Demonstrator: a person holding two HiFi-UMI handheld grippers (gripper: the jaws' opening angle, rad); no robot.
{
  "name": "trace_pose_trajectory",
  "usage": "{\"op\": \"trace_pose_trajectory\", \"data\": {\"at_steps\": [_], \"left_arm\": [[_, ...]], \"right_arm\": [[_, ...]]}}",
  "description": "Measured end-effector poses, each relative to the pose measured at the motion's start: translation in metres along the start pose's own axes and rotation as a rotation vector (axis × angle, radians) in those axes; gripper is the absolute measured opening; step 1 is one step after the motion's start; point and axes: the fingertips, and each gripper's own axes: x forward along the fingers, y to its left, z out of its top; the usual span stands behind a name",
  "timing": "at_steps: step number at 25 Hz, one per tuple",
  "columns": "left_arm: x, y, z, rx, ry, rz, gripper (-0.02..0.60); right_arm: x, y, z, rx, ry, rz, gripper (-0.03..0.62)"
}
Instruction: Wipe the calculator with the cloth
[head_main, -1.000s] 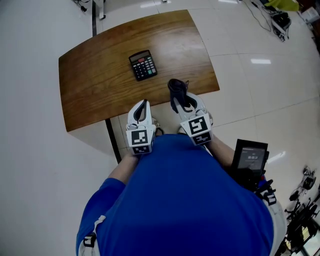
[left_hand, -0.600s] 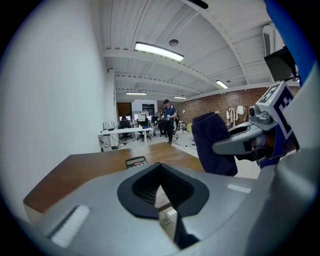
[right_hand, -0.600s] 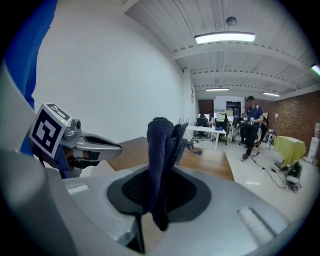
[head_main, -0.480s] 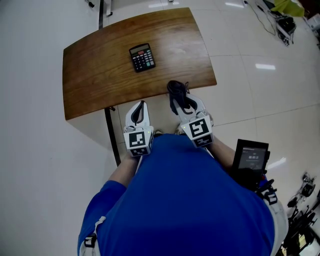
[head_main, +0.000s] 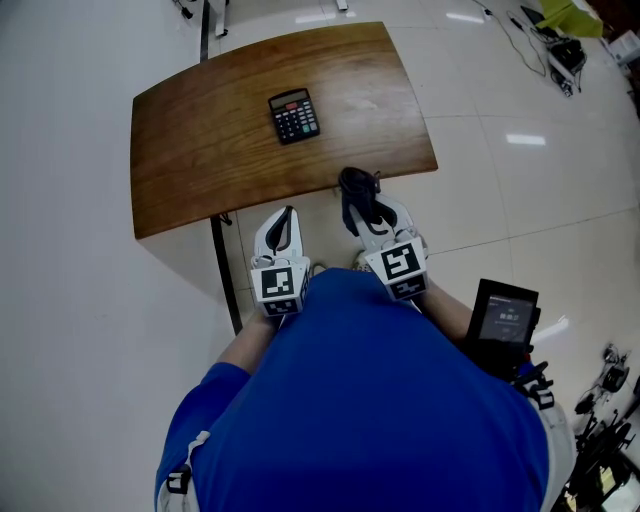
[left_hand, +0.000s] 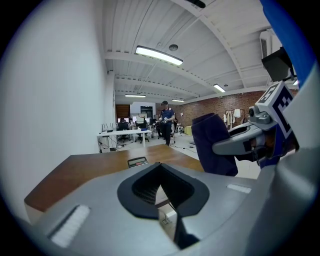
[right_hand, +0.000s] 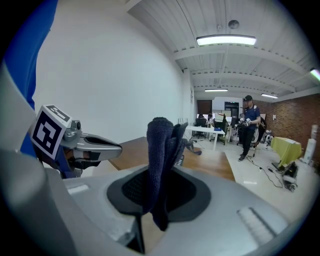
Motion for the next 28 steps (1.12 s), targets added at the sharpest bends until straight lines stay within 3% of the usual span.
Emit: {"op": "trace_pose_trajectory", "data": {"at_steps": [28], "left_arm": [[-0.006, 0.010, -0.005, -0.028, 0.020, -0.053, 0.005]], "right_arm": [[0.007, 0.018, 0.003, 0.004, 0.021, -0.040, 0.081]]}}
